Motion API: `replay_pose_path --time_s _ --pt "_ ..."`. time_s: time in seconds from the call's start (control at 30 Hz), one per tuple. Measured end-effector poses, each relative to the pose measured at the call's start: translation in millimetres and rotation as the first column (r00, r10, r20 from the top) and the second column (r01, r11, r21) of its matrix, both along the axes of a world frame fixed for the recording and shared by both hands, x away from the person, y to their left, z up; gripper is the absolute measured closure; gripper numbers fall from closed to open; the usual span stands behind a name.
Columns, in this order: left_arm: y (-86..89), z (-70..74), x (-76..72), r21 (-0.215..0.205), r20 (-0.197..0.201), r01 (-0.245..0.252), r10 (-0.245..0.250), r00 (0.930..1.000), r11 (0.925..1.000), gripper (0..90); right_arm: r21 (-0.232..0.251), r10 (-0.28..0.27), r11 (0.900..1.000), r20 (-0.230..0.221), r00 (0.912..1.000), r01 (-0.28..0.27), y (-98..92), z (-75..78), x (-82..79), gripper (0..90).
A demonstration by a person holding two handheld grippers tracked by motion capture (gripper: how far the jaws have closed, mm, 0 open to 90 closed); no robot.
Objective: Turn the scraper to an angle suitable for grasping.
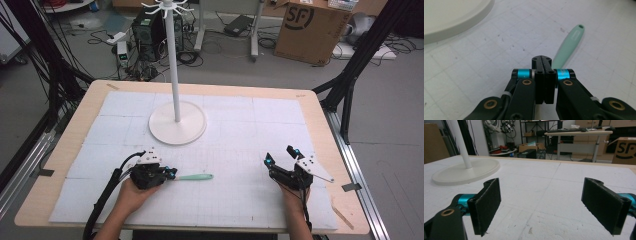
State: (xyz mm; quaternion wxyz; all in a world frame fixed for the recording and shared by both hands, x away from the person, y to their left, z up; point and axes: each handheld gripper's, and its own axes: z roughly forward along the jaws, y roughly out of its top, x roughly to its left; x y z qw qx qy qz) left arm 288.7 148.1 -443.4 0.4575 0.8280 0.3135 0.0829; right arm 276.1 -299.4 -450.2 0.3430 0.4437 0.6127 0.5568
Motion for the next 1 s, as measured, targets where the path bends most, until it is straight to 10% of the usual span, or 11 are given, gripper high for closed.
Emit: replay_pose_path --time_s 0.33,1.0 --pt "-13.6 0.8 -5.5 -0.095 0.023 0.075 -0.073 0.997 0.9926 89.7 0.0 0.001 1.0 0.002 1.0 -0.001 0.2 0.0 0.1 15.3" --pt "-46.4 -1.4 -4.1 0.016 0.028 0.161 -0.161 0.9865 0.9868 89.6 -0.003 0.001 1.0 0.004 1.0 -0.001 0.2 0.0 0.3 15.2"
